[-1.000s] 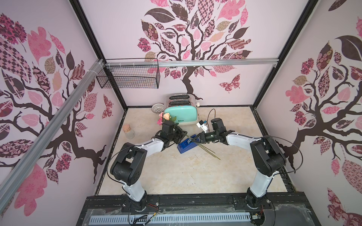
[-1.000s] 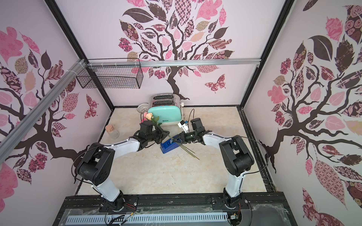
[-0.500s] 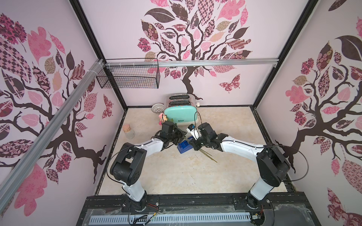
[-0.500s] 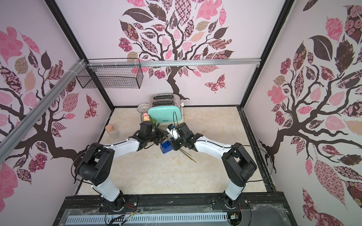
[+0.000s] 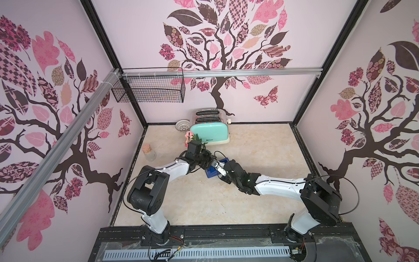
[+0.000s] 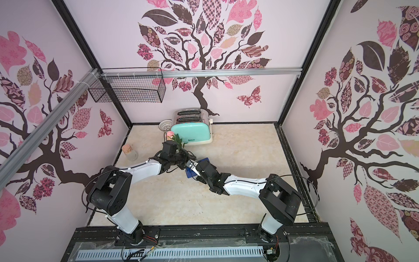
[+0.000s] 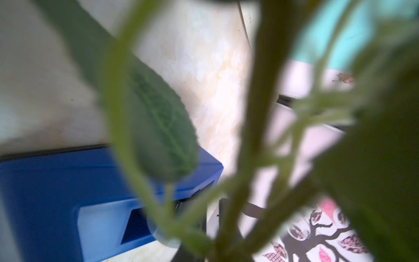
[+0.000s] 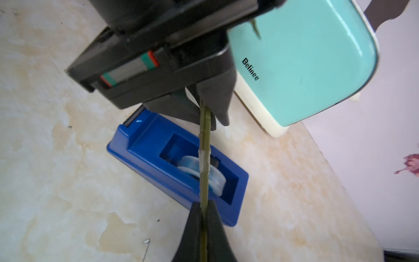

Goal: Wrap bouquets with tape
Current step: Wrap the tape around the bouquet.

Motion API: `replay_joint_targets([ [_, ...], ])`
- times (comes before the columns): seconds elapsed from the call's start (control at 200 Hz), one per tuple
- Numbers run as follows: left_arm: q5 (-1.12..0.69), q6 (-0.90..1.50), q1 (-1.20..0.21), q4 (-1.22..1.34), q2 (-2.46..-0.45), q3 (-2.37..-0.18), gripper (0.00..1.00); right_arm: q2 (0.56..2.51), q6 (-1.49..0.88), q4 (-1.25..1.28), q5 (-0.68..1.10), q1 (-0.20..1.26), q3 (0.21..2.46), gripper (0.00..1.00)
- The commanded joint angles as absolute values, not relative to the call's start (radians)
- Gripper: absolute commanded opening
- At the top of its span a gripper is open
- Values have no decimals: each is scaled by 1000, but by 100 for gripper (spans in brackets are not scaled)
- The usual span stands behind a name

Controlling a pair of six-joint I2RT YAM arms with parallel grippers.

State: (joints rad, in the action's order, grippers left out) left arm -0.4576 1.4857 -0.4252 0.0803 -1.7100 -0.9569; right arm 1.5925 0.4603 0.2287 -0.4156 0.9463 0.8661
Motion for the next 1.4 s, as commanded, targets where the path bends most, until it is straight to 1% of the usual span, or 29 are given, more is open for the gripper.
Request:
replay_joint_targets([
  [0.0, -496, 1500, -431, 107, -1709, -999, 0, 1552, 527, 350, -428, 971, 882, 0],
  [0.07, -491, 1496, -431, 108, -1709, -1001, 0, 1552, 474, 313, -413, 971, 896, 0],
  [0.11, -487, 1489, -430, 109, -1709, -1001, 0, 1550, 437, 281, -406, 969, 908, 14],
  [0.165, -482, 1477, -430, 109, -1709, -1001, 0, 1544, 363, 211, -364, 959, 932, 25],
  [0.22, -480, 1460, -428, 113, -1708, -1002, 0, 1531, 255, 134, -297, 930, 961, 41],
  [0.27, -479, 1444, -426, 116, -1707, -998, 0, 1517, 161, 73, -181, 885, 981, 46],
  [0.315, -474, 1428, -425, 124, -1704, -994, 0, 1507, 66, 35, -58, 837, 993, 55],
  [0.385, -474, 1409, -425, 150, -1702, -985, 0, 1502, -73, 13, 148, 755, 1001, 58],
  [0.495, -475, 1370, -425, 154, -1700, -978, 0, 1537, -272, 39, 448, 636, 1000, 58],
  [0.625, -469, 1347, -423, 215, -1700, -963, 0, 1620, -514, 157, 736, 527, 982, 57],
  [0.67, -469, 1343, -423, 218, -1703, -961, 0, 1641, -560, 190, 788, 514, 977, 56],
  [0.775, -473, 1341, -424, 234, -1708, -958, 0, 1680, -618, 235, 850, 501, 971, 56],
  [0.941, -470, 1337, -423, 234, -1710, -959, 0, 1746, -699, 299, 959, 492, 961, 49],
  [1.046, -470, 1338, -423, 234, -1713, -961, 0, 1751, -716, 327, 976, 492, 942, 46],
  [1.196, -475, 1338, -423, 237, -1719, -963, 0, 1751, -722, 342, 986, 491, 918, 35],
  [1.236, -476, 1338, -423, 241, -1720, -963, 0, 1753, -729, 356, 988, 491, 911, 27],
  [1.326, -479, 1338, -423, 241, -1723, -963, 0, 1756, -742, 386, 981, 491, 901, 8],
  [1.386, -478, 1338, -423, 237, -1723, -965, 0, 1751, -742, 399, 966, 491, 898, 0],
  [1.396, -478, 1338, -423, 236, -1724, -965, 0, 1748, -739, 397, 962, 491, 897, 0],
])
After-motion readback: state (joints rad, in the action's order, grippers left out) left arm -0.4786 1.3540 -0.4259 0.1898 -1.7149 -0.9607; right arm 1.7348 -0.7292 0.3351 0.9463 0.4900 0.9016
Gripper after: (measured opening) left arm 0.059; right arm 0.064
